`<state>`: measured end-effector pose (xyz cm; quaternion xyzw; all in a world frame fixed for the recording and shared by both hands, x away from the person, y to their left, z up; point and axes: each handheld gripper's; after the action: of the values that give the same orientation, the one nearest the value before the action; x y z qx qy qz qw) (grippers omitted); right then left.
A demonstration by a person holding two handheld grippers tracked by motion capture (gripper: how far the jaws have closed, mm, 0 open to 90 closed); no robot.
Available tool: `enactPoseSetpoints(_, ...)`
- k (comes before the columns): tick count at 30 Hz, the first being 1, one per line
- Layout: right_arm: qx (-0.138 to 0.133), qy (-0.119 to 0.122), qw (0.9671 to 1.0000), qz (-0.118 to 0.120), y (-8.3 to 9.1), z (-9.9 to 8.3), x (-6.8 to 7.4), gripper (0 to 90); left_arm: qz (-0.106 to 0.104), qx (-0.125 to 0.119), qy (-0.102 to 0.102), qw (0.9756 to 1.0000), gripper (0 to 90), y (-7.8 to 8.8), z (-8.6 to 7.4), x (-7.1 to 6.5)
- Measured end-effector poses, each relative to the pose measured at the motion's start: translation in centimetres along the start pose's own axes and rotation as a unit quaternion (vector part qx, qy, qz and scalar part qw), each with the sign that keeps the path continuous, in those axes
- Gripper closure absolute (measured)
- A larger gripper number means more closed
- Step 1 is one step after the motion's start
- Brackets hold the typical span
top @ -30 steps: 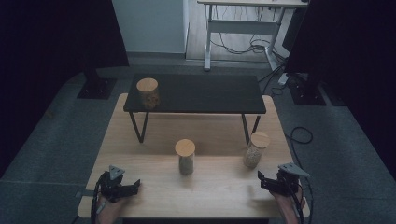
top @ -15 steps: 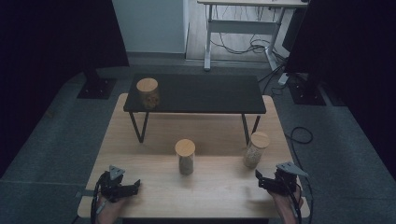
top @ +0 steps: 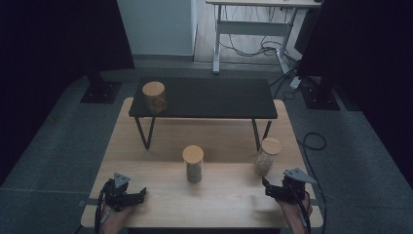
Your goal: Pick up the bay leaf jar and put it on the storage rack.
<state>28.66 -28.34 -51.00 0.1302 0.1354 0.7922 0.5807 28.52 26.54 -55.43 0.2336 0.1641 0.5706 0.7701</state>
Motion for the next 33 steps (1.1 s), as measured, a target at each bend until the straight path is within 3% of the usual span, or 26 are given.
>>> enactPoseSetpoints(33, -0.012, 0.021, 0.9996, 0.017, -0.8, 0.5, 3.0, 3.4, 0.000, 0.000, 0.000, 1.0000, 2.5, 0.0, 0.0, 0.0)
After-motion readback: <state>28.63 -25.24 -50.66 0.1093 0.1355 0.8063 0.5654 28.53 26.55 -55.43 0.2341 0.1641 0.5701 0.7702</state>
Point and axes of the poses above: each handheld gripper's, and its own axes: y roughly backward along the jaws, z roughly out of its top, x roughly to its left, and after that the axes turned 11 degrees about -x, right-handed
